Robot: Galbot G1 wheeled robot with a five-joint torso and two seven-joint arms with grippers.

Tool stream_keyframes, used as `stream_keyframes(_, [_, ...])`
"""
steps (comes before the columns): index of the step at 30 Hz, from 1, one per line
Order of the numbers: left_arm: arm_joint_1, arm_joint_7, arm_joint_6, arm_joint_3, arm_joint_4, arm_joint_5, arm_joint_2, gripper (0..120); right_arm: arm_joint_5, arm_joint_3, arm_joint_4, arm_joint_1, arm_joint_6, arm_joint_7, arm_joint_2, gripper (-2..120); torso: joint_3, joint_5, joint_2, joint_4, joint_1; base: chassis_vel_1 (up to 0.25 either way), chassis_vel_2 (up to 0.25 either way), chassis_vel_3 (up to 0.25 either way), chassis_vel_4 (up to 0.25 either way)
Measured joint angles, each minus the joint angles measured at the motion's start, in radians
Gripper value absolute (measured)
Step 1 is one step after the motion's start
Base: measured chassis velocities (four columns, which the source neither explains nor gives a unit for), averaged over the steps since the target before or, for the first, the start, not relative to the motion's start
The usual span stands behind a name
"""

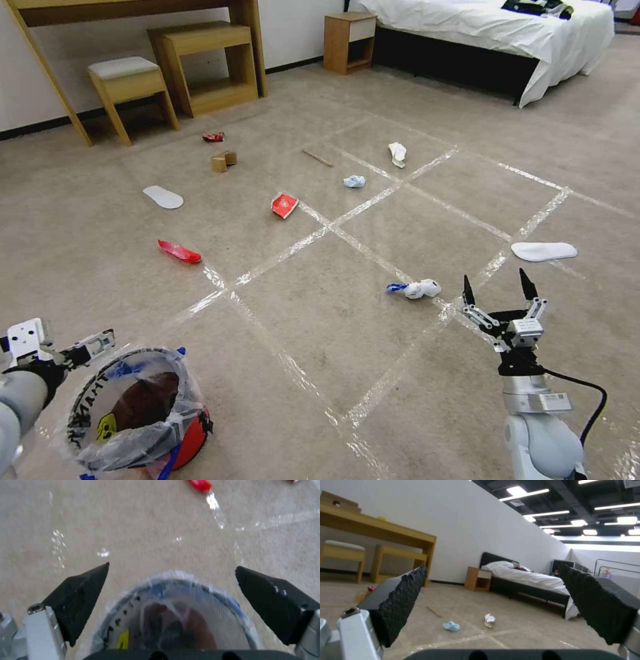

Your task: Pick up the trash bin and place the garbage on the floor into it.

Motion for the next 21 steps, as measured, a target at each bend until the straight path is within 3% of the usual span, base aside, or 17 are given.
stream_keyframes(13, [0.014, -0.033, -0.004, 0.053, 0.069, -0.117, 0.047, 100, -0.002, -0.007, -0.013, 0.02, -0.004, 0.005, -0.006, 100, 0.0, 0.0, 0.0, 0.0, 0.0, 0.0, 0.0, 0.0, 0.0])
stream_keyframes(21, [0.028, -0.035, -0.004, 0.092, 0.088, -0.136, 0.057, 100, -0.002, -0.006, -0.019, 0.02, -0.007, 0.007, -0.011, 100, 0.0, 0.0001, 0.0, 0.0, 0.0, 0.0, 0.0, 0.0, 0.0])
